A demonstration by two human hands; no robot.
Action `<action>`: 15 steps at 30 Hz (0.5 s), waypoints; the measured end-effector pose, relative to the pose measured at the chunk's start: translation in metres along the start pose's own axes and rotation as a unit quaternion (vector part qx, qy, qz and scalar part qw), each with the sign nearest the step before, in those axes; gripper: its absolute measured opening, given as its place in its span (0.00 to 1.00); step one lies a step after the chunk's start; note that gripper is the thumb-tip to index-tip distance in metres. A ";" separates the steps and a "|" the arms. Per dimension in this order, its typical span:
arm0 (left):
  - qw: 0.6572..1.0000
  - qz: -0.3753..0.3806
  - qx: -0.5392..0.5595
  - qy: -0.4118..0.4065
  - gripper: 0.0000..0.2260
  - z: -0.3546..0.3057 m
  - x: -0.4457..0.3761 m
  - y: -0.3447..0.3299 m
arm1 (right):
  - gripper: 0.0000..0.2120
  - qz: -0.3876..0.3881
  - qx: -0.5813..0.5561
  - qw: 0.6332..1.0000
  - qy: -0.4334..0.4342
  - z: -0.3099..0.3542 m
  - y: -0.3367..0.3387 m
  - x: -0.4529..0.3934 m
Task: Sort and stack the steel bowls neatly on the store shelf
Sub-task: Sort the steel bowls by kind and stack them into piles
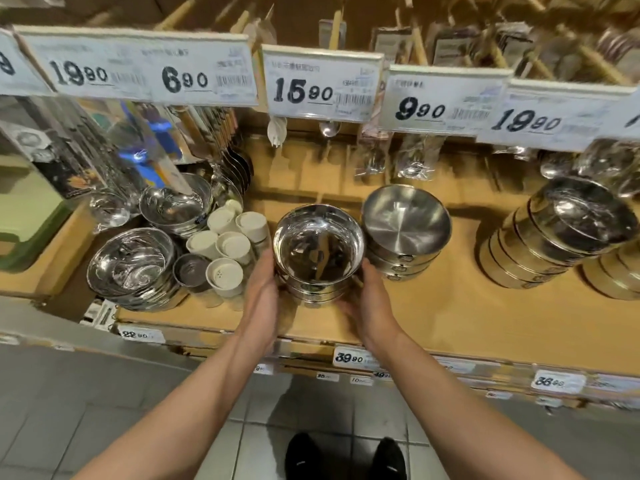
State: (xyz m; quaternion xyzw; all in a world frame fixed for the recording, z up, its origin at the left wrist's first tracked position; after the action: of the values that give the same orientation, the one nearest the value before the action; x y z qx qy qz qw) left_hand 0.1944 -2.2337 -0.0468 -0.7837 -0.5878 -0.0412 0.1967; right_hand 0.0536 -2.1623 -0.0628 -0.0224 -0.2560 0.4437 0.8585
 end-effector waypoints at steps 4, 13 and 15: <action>0.997 -0.072 -0.021 0.024 0.17 0.025 0.015 0.005 | 0.21 0.001 0.034 0.999 -0.031 -0.005 0.008 0.005; 0.985 -0.033 -0.124 0.118 0.07 0.065 0.086 -0.042 | 0.14 -0.114 0.022 0.990 -0.085 0.018 0.124 0.084; 0.987 0.015 -0.125 0.097 0.10 0.059 0.088 -0.075 | 0.15 -0.150 0.031 0.985 -0.076 0.037 0.162 0.104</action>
State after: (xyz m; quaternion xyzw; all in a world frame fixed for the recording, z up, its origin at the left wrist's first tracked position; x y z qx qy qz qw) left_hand 0.1416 -2.1152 -0.0557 -0.8032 -0.5443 -0.1869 0.1537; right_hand -0.0359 -1.9911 -0.0300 0.0767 -0.3076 0.3180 0.8935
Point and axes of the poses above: each hand's wrist, its own x-axis away from the middle knuckle, its own y-axis out of the back of the hand, z = x × y, the point moved 3 cm from there along -x, towards the middle knuckle, and after that the axes turned 3 degrees about x, right-handed, at the moved point
